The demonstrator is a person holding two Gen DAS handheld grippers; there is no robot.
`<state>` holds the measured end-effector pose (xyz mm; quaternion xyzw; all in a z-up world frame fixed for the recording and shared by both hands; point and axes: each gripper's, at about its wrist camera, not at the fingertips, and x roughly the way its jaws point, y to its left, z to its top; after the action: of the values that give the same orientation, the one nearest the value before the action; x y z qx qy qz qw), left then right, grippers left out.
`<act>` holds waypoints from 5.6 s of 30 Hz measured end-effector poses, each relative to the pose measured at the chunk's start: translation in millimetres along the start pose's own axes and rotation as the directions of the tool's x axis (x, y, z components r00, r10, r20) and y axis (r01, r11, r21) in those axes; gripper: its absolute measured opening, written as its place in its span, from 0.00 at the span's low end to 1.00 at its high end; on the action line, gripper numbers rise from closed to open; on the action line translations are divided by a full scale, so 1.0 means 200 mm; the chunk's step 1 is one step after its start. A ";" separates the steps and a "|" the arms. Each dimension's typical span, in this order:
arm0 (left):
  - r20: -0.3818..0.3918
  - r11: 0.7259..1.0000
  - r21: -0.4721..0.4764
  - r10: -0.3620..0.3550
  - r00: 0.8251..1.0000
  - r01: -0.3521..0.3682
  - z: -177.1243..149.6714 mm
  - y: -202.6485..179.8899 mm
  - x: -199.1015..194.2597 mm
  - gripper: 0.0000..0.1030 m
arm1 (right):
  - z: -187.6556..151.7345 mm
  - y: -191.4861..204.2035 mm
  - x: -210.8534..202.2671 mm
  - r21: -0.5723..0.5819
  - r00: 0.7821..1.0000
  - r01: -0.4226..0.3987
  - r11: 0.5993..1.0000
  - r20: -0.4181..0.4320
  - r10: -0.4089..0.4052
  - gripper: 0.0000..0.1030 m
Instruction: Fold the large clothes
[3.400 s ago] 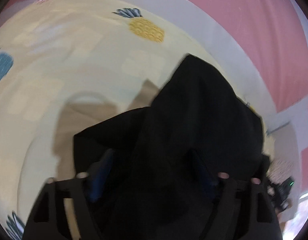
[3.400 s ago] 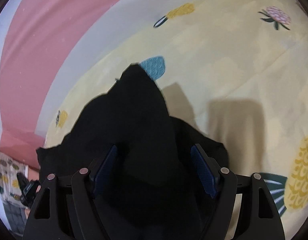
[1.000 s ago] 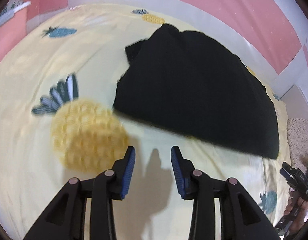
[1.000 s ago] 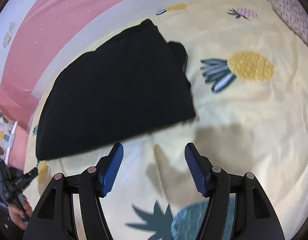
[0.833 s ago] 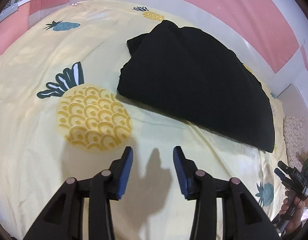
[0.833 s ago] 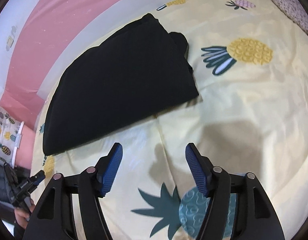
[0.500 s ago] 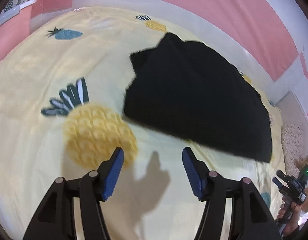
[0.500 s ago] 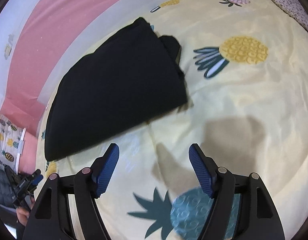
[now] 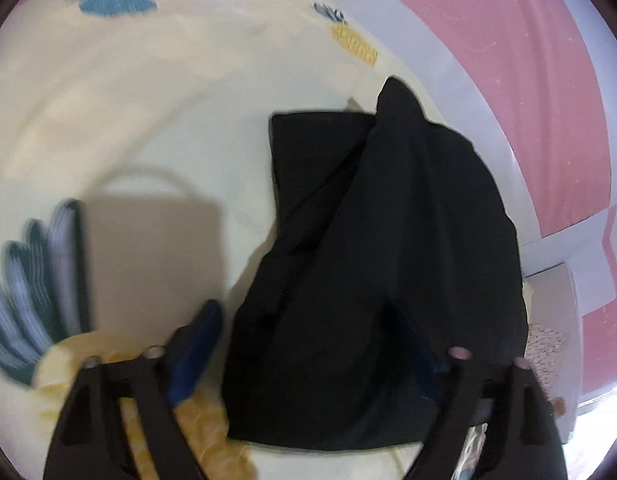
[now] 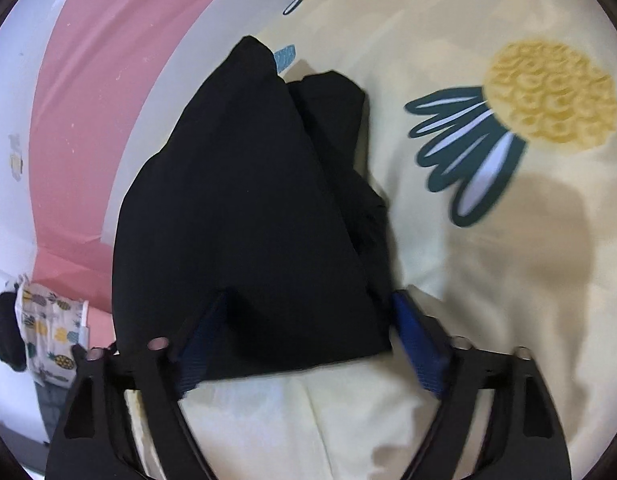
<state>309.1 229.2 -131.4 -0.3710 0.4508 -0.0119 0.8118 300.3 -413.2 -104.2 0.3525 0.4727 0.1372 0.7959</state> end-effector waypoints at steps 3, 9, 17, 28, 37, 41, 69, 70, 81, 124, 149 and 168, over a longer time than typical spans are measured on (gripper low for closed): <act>0.039 0.999 0.029 -0.023 0.999 0.022 -0.01 -0.02 0.05 0.99 | 0.02 -0.03 0.06 0.057 0.999 -0.049 0.997 -0.003 0.049 0.86; 0.044 0.993 0.112 0.043 0.998 -0.047 -0.03 -0.15 0.10 0.78 | 0.03 0.02 0.10 0.080 0.999 -0.041 0.996 0.011 0.040 0.61; 0.080 0.976 0.204 0.058 0.995 -0.073 -0.07 -0.31 -0.21 0.31 | -0.01 0.21 -0.09 -0.003 1.000 -0.002 1.000 0.016 0.002 0.35; 0.001 0.986 0.165 0.029 1.000 -0.029 -0.79 0.08 -0.86 0.32 | -0.68 0.06 -0.57 0.007 0.995 -0.013 1.000 -0.101 0.013 0.36; -0.046 0.983 0.166 0.092 0.995 -0.083 -0.93 0.14 -0.95 0.46 | -0.81 0.02 -0.67 -0.050 0.981 0.139 0.989 -0.133 -0.144 0.63; -0.052 0.990 0.122 0.071 0.996 -0.065 -0.92 0.17 -1.03 0.51 | -0.77 0.10 -0.76 -0.149 0.982 0.173 0.974 -0.046 -0.182 0.69; 0.140 0.976 0.116 0.169 0.976 -0.186 -0.17 -0.15 -0.38 0.02 | -0.11 0.25 -0.25 -0.179 0.989 0.144 0.973 0.048 -0.138 0.14; 0.121 0.981 0.109 0.148 0.982 -0.161 -0.16 -0.14 -0.37 0.02 | -0.10 0.23 -0.23 -0.171 0.990 0.143 0.975 0.033 -0.140 0.14; -0.100 0.999 0.041 0.009 0.995 -0.005 -0.13 -0.04 -0.24 0.84 | 0.01 0.19 -0.14 -0.144 0.995 0.062 0.988 -0.071 -0.073 0.69; 0.234 0.922 0.366 0.040 0.971 -0.126 -0.87 -0.18 -0.80 0.38 | -0.86 0.35 -0.52 -0.322 0.913 0.395 0.860 0.240 -0.329 0.36; 0.322 0.894 0.361 0.149 0.935 -0.267 -0.93 0.00 -0.64 0.28 | -0.64 0.36 -0.39 -0.332 0.887 0.435 0.837 0.315 -0.336 0.37; 0.258 0.822 0.445 0.261 0.930 -0.355 -1.05 -0.26 -0.76 0.43 | -0.77 0.42 -0.57 -0.344 0.904 0.410 0.845 0.275 -0.327 0.36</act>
<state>79.9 120.3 -56.1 -0.0776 0.4098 0.0422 0.9079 120.7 -349.2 -17.8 0.0995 0.4097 0.0362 0.9060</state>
